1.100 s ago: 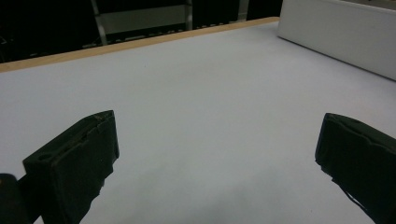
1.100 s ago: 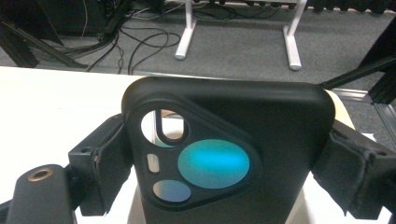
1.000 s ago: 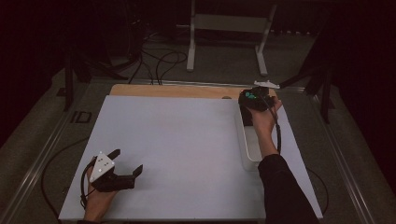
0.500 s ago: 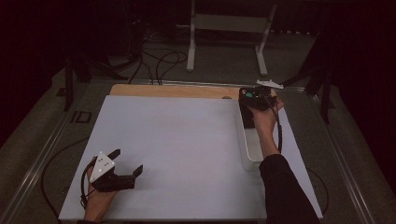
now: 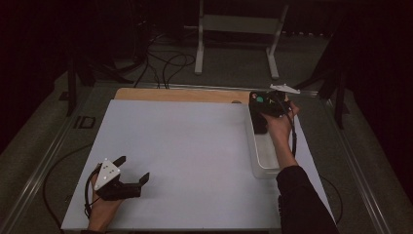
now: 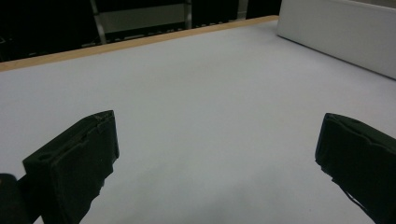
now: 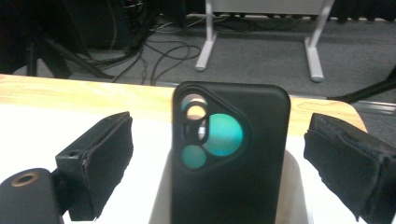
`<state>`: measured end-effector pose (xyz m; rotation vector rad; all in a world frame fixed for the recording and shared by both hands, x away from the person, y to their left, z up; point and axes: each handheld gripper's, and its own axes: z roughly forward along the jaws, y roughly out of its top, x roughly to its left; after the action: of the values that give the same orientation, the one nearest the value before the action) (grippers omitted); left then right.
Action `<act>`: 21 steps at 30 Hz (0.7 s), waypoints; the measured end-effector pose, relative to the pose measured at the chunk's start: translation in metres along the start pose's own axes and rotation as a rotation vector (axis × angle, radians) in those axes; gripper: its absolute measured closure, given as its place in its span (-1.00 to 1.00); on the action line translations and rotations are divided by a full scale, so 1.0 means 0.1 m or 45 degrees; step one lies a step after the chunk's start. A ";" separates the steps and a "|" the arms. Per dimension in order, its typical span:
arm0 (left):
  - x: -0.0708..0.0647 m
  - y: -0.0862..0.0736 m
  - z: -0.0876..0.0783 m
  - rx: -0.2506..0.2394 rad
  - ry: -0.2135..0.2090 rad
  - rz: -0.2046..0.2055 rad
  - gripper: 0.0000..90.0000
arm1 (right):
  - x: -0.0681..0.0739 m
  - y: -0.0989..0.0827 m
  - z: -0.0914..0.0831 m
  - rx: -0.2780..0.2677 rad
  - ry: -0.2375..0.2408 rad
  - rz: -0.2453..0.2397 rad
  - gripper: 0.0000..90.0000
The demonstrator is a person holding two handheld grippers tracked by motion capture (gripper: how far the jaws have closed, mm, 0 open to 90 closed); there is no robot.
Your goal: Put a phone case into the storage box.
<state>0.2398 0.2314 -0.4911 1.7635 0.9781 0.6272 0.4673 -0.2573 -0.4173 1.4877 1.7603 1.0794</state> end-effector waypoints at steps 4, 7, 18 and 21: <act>0.00 0.00 0.00 0.000 0.001 -0.001 -1.00 | 0.04 -0.01 -0.11 -0.023 0.067 0.012 -0.82; 0.00 0.00 0.00 0.001 0.001 -0.002 -1.00 | 0.07 -0.03 -0.18 -0.031 0.094 -0.004 -0.82; 0.00 0.00 0.02 0.011 -0.002 -0.002 -1.00 | 0.17 -0.24 -0.52 -0.051 0.209 -0.028 -0.82; 0.00 0.00 0.02 0.016 0.001 -0.007 -1.00 | 0.23 -0.31 -0.64 -0.064 0.248 -0.079 -0.82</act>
<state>0.2414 0.2303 -0.4920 1.7712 0.9889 0.6199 0.3936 -0.2492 -0.4105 1.3268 1.8822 1.2632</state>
